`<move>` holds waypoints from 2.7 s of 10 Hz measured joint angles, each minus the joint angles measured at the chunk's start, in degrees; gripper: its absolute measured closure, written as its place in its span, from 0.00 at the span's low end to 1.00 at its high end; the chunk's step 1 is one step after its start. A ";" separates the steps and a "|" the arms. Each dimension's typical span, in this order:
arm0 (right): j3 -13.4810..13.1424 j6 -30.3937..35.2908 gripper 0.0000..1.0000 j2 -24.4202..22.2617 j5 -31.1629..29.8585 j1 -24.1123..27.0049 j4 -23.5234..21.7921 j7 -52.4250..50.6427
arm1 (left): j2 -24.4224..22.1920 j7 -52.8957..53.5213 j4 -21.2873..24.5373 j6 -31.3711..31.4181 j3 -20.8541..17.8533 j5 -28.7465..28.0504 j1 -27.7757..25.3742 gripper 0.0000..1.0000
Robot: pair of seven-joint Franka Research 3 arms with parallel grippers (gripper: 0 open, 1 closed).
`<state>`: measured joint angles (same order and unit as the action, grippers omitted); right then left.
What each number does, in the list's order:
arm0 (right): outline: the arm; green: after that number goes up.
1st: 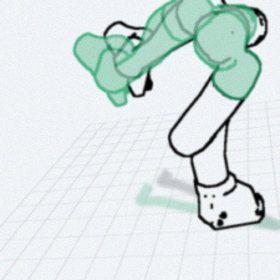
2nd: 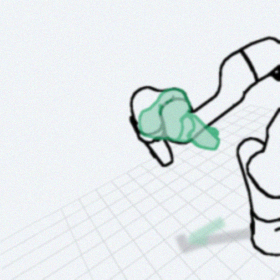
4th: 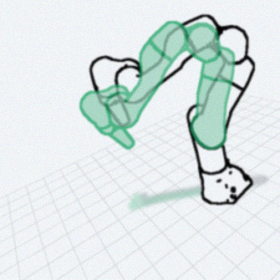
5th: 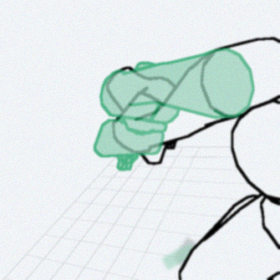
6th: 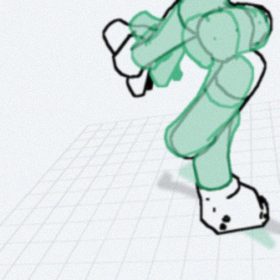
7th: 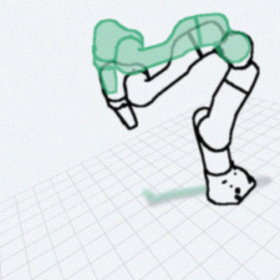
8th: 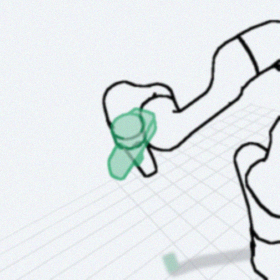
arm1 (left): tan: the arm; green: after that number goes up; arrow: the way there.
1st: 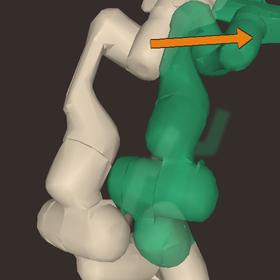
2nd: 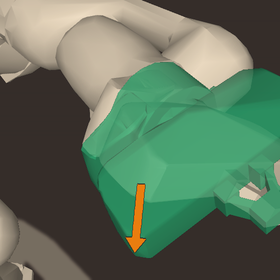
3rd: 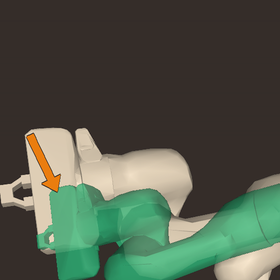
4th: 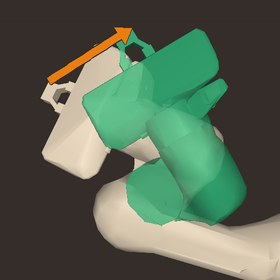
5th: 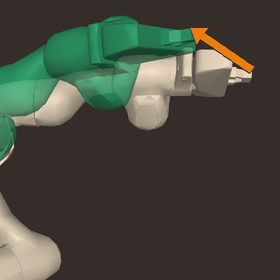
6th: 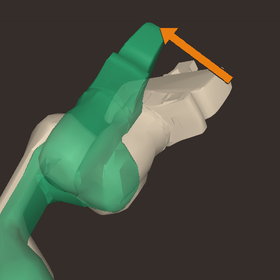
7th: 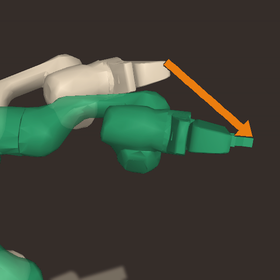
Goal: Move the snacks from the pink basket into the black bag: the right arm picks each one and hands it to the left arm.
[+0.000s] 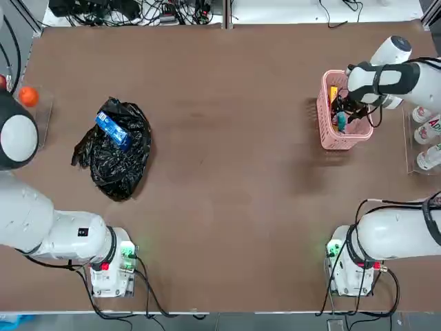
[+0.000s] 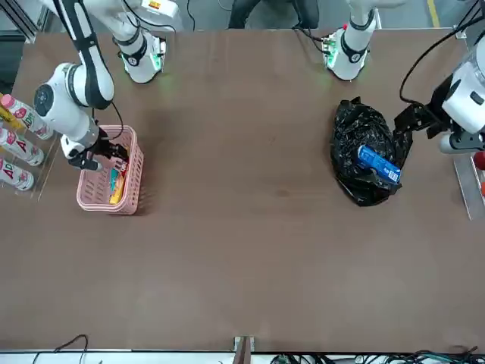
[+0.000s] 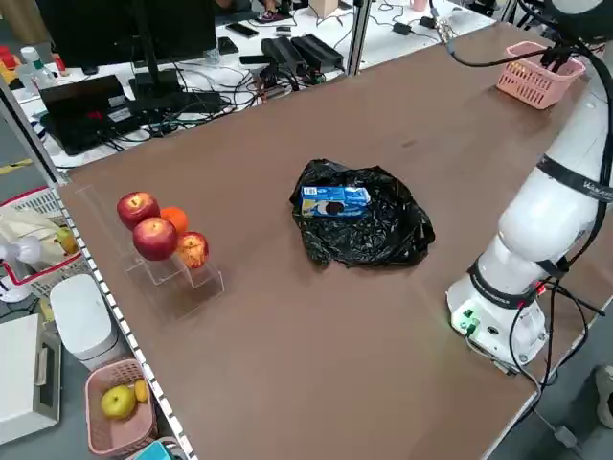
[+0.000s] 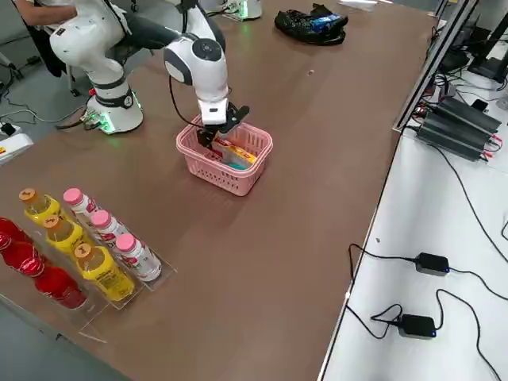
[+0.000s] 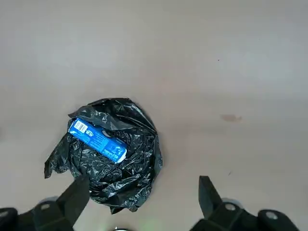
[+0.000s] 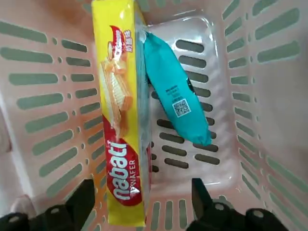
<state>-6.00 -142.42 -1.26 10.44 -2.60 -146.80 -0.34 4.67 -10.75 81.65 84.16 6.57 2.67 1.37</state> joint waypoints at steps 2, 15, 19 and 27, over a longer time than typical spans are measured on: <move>0.09 -0.99 0.11 0.76 0.07 0.00 0.00 0.00 | 0.01 -0.05 -0.27 0.00 0.15 0.00 0.46 0.00; 0.47 -4.78 0.15 4.27 2.93 -0.53 -0.01 -0.16 | 0.13 -1.98 -0.43 -1.15 -0.59 0.00 -1.08 0.00; 0.48 -5.65 0.18 4.89 3.21 -1.14 0.00 -0.16 | 0.05 -1.98 -0.64 -1.17 -0.62 0.00 -1.17 0.00; 0.49 -5.66 0.36 4.94 3.97 -1.45 -0.01 -0.18 | -0.83 -1.98 -0.86 -2.22 -0.71 -0.02 -1.20 0.00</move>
<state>-5.51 -148.08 3.68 14.41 -4.05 -146.81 -0.52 3.84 -12.73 80.80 81.94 5.86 2.66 0.17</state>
